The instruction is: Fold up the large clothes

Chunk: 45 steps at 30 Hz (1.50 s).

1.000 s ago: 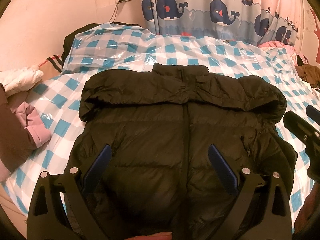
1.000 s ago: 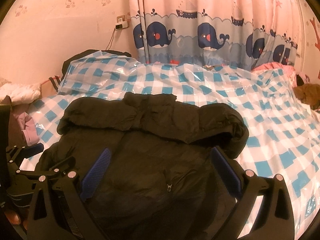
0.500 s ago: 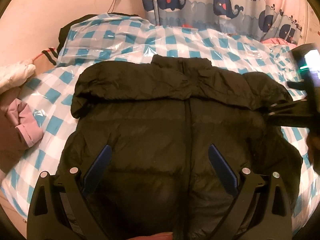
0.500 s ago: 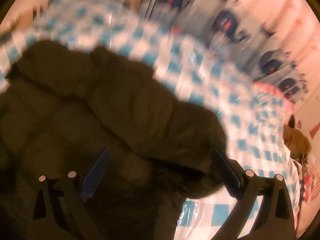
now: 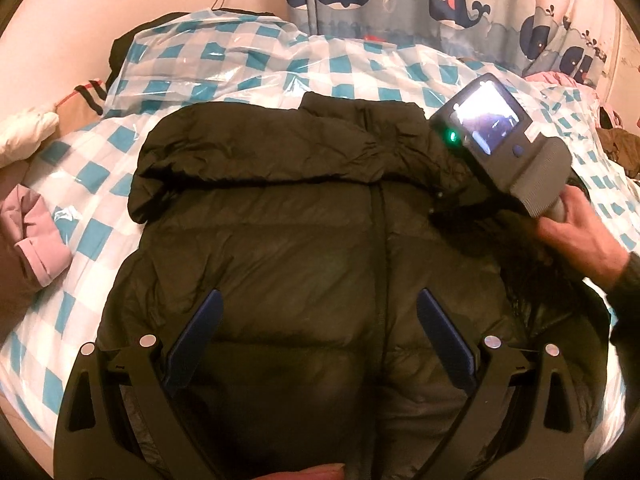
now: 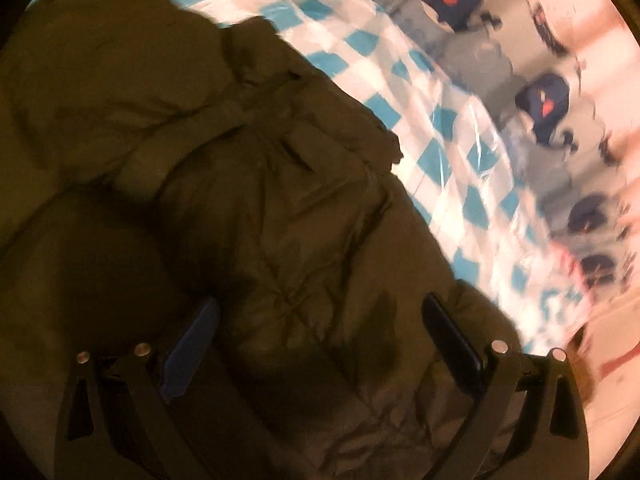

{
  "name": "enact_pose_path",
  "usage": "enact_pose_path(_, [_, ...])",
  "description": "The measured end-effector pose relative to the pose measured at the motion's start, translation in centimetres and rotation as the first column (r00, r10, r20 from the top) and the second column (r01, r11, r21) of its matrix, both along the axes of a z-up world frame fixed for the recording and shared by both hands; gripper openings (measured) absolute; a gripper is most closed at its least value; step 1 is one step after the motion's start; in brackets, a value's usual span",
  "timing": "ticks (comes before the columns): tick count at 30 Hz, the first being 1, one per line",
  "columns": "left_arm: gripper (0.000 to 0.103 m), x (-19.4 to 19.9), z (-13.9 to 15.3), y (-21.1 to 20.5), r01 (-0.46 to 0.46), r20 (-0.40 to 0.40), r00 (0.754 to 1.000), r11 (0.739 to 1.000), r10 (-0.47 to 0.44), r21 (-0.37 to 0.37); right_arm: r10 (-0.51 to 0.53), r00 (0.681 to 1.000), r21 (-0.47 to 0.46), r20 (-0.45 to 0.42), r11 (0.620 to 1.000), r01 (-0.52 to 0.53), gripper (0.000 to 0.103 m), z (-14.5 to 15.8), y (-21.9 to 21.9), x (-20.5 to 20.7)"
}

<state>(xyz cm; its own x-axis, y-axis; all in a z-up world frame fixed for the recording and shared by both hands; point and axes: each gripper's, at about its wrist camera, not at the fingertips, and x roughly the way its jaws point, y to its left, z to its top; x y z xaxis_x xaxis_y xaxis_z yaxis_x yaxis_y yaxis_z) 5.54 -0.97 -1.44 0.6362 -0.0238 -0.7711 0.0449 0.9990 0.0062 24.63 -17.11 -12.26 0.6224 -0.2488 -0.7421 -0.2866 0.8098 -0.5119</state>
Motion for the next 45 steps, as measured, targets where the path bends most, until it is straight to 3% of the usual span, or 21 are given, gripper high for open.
enact_pose_path(1, [0.093,0.0,0.0,0.2,-0.005,-0.002,1.000,1.000,0.005,-0.004,-0.034,0.999,0.030,0.012,0.999,0.034,0.092,0.2,-0.7,0.6])
enact_pose_path(2, [0.093,0.1,0.0,0.3,-0.007,-0.002,1.000,1.000,0.007,-0.006,-0.067,0.998,0.058,0.018,0.996,0.066,0.064,0.4,-1.7,0.8])
enact_pose_path(3, [0.093,0.1,0.0,0.4,-0.010,-0.004,1.000,1.000,0.010,-0.010,-0.100,0.995,0.105,0.007,0.989,0.099,0.026,0.5,-2.6,1.2])
enact_pose_path(5, [0.093,0.1,0.0,0.7,-0.010,-0.008,1.000,1.000,0.010,-0.013,-0.158,0.987,0.161,-0.005,0.975,0.156,0.015,0.8,-4.2,1.7])
enact_pose_path(9, [0.093,0.2,-0.1,0.7,-0.014,-0.010,1.000,1.000,0.014,0.015,-0.184,0.982,0.243,0.035,0.955,0.170,0.010,2.7,-5.9,0.8])
enact_pose_path(13, [0.093,0.8,-1.6,0.7,0.037,-0.082,0.996,0.999,-0.038,-0.021,-0.242,0.962,0.405,0.123,0.898,0.174,0.010,7.1,-9.1,-1.3])
enact_pose_path(15, [0.093,0.8,-1.9,0.3,0.067,-0.076,0.995,0.998,-0.068,-0.018,-0.275,0.949,0.465,0.154,0.868,0.175,0.010,8.8,-10.8,-2.4])
enact_pose_path(18, [0.093,0.3,-1.2,0.0,0.080,-0.020,0.997,0.996,-0.080,-0.037,-0.332,0.921,0.550,0.203,0.817,0.173,0.010,12.0,-14.1,-3.8])
enact_pose_path(22, [0.093,0.4,-1.5,-0.2,0.089,-0.029,0.996,0.995,-0.090,-0.035,-0.437,0.860,0.648,0.264,0.740,0.178,0.010,16.5,-19.6,-7.8])
enact_pose_path(25, [0.093,0.2,-1.3,-0.6,0.094,-0.011,0.996,0.996,-0.094,-0.010,-0.560,0.785,0.742,0.265,0.638,0.205,0.010,18.1,-25.5,-11.4])
enact_pose_path(29, [0.093,0.1,-1.0,-0.6,0.095,-0.002,0.995,0.995,-0.095,-0.011,-0.744,0.640,0.850,0.190,0.452,0.272,0.010,17.2,-35.7,-17.7])
enact_pose_path(32, [0.093,0.1,-1.0,-0.7,0.097,-0.002,0.995,0.995,-0.097,-0.025,-0.861,0.507,0.918,0.038,0.231,0.323,0.010,13.7,-44.6,-22.7])
enact_pose_path(34, [0.093,0.2,-1.1,-0.7,0.102,-0.008,0.995,0.994,-0.102,-0.045,-0.889,0.455,0.923,-0.056,0.128,0.362,0.010,10.8,-48.4,-24.6])
enact_pose_path(35, [0.093,0.2,-1.1,-0.8,0.105,-0.012,0.994,0.993,-0.106,-0.060,-0.895,0.434,0.916,-0.103,0.084,0.392,0.010,9.1,-50.0,-25.1])
enact_pose_path(37, [0.093,0.3,-1.2,-0.8,0.114,-0.018,0.993,0.990,-0.116,-0.080,-0.894,0.417,0.905,-0.161,0.035,0.424,0.010,7.0,-51.6,-25.4])
enact_pose_path(40, [0.093,0.5,-1.5,-1.1,0.122,-0.024,0.992,0.989,-0.125,-0.087,-0.897,0.382,0.933,-0.224,-0.084,0.351,0.010,5.0,-54.1,-26.6])
enact_pose_path(43, [0.093,0.6,-1.8,-1.4,0.137,-0.041,0.989,0.983,-0.142,-0.119,-0.905,0.314,0.937,-0.286,-0.196,0.288,0.010,3.7,-56.0,-28.2])
enact_pose_path(44, [0.093,0.6,-1.9,-1.3,0.140,-0.049,0.988,0.981,-0.147,-0.131,-0.896,0.304,0.930,-0.325,-0.245,0.274,0.013,3.0,-56.9,-28.9])
enact_pose_path(45, [0.093,0.6,-1.9,-1.3,0.143,-0.053,0.987,0.979,-0.152,-0.145,-0.856,0.314,0.905,-0.410,-0.339,0.259,0.020,1.5,-57.7,-29.7])
